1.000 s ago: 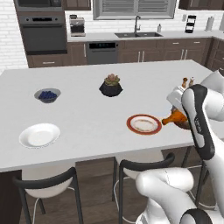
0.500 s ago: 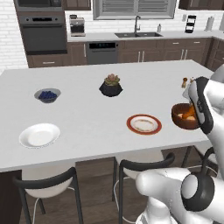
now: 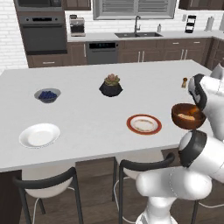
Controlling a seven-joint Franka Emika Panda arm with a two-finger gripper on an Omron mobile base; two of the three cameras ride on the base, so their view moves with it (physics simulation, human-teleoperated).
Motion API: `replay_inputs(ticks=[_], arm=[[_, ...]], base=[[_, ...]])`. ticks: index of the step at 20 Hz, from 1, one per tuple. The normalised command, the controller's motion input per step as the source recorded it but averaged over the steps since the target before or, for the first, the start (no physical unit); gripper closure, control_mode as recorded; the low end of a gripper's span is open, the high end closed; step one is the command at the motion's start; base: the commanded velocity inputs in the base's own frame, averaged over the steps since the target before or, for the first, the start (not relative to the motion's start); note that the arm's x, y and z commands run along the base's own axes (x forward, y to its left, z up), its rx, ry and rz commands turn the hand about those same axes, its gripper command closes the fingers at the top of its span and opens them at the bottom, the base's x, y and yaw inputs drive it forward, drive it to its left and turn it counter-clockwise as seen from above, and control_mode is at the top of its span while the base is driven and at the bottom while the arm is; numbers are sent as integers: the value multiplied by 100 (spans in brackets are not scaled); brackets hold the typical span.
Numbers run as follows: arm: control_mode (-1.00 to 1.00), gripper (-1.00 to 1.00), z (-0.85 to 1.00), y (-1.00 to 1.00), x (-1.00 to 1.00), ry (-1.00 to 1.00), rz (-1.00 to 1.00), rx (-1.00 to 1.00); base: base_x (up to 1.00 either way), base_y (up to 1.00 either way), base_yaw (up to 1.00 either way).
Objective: Pick the chicken drumstick and squash from their plates and place them in the bowl. Then put the bowl in the fridge.
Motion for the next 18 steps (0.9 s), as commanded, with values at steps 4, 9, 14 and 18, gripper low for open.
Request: replay_inputs(ticks=[4,9,14,18], arm=[[-100,100,-53,-29,61,0,-7,-5],[-100,100,-44,-1,91,0,-4,-5],[-100,100,-24,-26,45,1,-1,0],[-100,100,-31,-29,1,0,0,0]], base=[[0,0,0],[0,0,0],[0,0,0],[0,0,0]])
